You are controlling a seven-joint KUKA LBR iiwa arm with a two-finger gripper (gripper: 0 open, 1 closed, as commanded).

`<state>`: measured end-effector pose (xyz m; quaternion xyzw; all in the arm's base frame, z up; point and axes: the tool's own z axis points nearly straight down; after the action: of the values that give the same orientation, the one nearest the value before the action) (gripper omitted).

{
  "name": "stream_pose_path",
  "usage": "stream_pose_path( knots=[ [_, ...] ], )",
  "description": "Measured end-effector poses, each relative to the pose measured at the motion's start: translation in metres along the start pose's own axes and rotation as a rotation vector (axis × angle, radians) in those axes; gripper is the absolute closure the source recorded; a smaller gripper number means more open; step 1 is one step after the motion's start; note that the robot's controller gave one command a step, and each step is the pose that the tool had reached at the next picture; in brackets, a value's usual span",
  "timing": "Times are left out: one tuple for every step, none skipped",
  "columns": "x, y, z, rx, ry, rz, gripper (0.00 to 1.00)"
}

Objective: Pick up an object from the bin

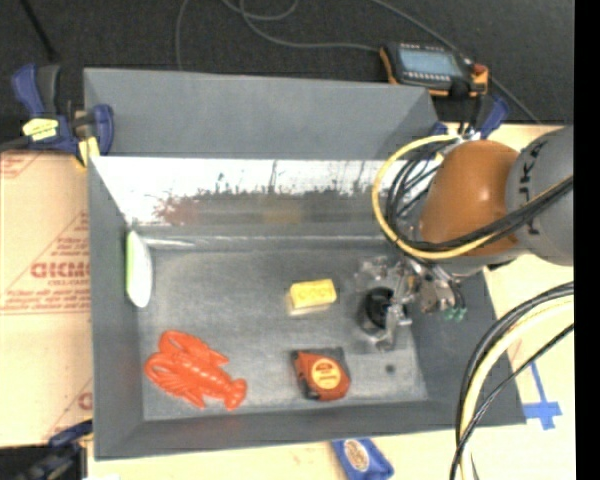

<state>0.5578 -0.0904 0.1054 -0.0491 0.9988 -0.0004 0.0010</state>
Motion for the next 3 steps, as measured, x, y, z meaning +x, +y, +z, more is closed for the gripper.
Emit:
stream_pose_path(
  knots=[
    [0.004, 0.002, 0.012, -0.001, 0.001, 0.080, 0.00],
    [-0.028, 0.010, -0.005, 0.001, -0.001, -0.170, 0.00],
    [-0.028, -0.007, -0.011, -0.002, -0.003, -0.066, 0.00]
  ],
)
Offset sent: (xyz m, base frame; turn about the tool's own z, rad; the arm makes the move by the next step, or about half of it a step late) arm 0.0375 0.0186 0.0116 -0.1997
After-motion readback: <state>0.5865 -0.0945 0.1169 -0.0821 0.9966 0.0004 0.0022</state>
